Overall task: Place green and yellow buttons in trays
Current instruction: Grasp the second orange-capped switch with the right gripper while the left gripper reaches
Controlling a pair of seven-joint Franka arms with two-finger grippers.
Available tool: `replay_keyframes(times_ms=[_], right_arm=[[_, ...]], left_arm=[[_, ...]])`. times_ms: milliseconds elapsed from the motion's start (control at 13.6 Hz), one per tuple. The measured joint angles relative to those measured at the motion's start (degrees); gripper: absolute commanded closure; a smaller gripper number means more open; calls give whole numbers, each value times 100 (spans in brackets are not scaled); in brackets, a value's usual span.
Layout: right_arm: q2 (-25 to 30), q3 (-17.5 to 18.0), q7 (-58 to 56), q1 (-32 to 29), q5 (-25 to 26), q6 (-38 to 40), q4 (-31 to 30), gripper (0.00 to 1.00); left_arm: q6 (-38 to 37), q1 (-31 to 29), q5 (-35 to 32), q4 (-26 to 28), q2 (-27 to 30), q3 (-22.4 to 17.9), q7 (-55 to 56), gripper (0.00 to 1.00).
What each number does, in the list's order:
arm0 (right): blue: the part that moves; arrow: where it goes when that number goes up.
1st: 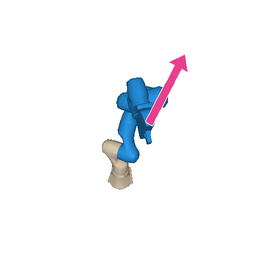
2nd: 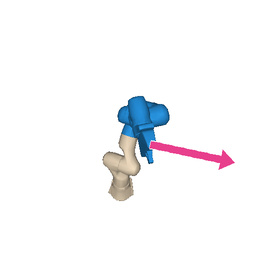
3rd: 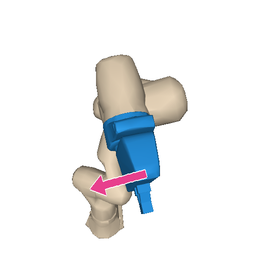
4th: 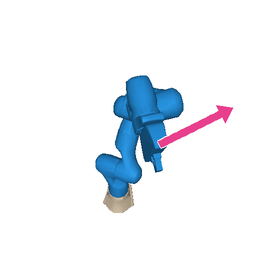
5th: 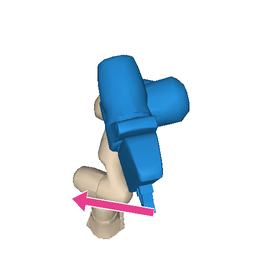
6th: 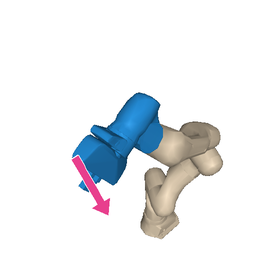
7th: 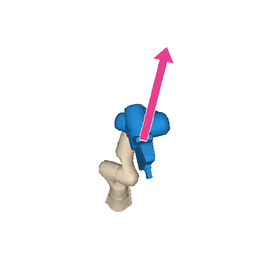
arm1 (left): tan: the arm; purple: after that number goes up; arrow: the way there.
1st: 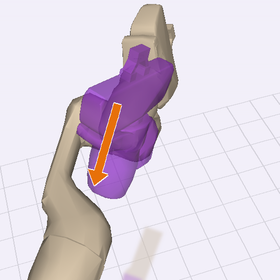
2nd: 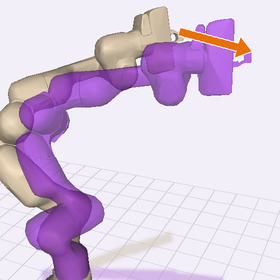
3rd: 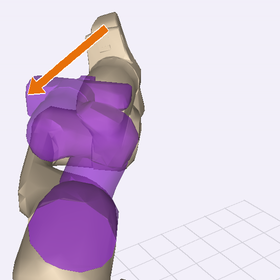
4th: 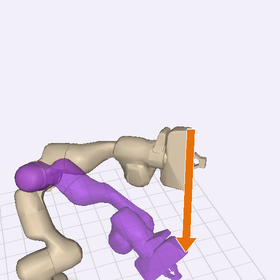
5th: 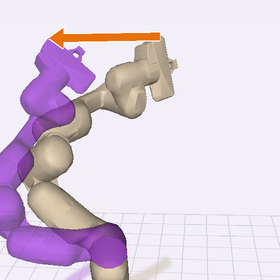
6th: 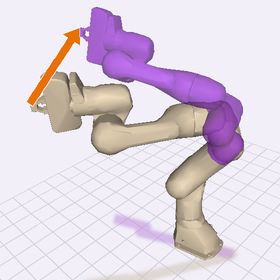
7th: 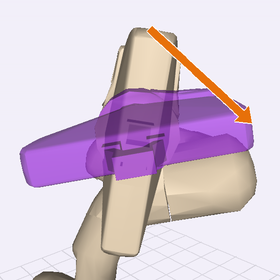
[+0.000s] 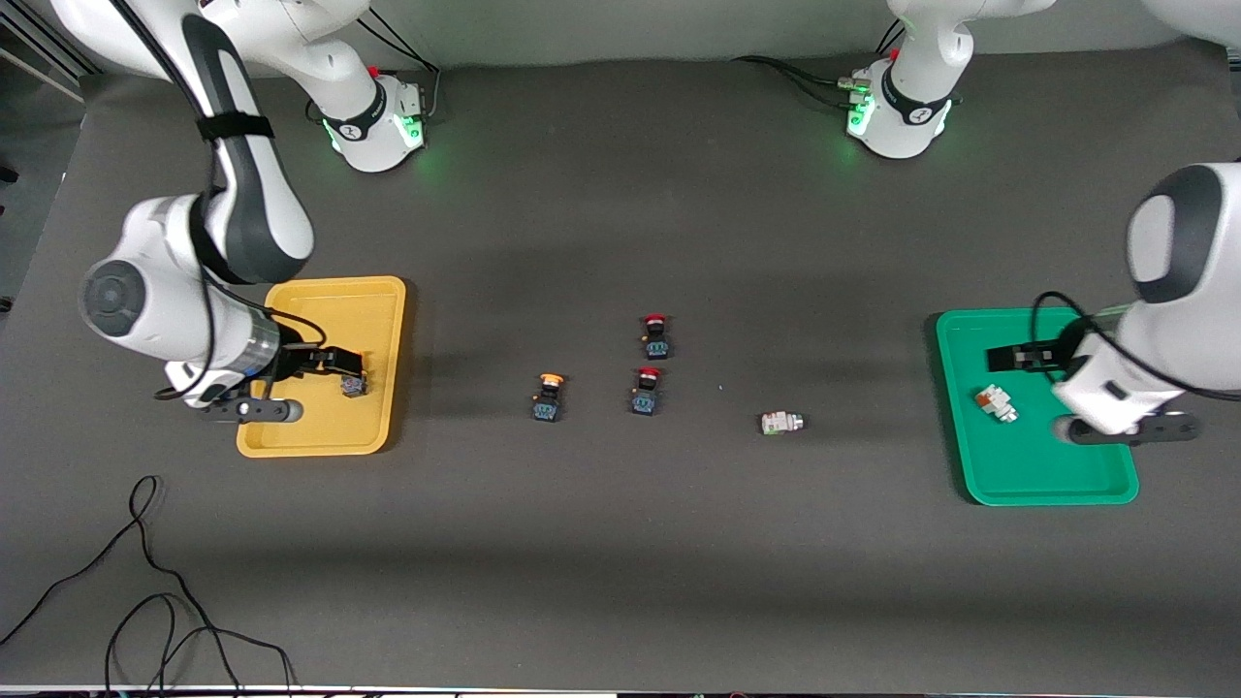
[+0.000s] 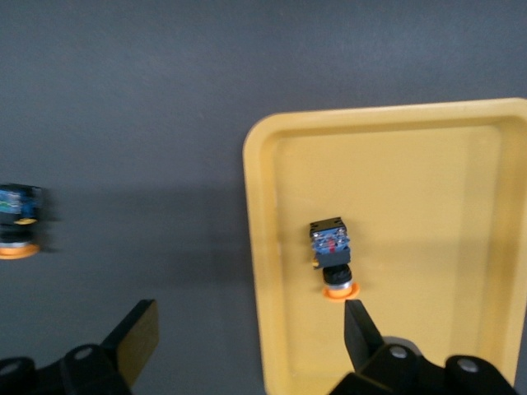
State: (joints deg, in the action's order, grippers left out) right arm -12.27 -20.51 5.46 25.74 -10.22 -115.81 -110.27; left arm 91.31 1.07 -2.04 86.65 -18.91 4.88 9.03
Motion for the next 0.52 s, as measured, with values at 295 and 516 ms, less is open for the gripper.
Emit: replay_keyframes(times_ms=[295,516], right_arm=[[-181,282,863,176,-267,346,648,0],[-663,316,1586,702,-628,291,1021,0]], left_arm=[[475,641,356,32,-207,13,1125,2],[819,1099,592,62,-398,18,2579,2]])
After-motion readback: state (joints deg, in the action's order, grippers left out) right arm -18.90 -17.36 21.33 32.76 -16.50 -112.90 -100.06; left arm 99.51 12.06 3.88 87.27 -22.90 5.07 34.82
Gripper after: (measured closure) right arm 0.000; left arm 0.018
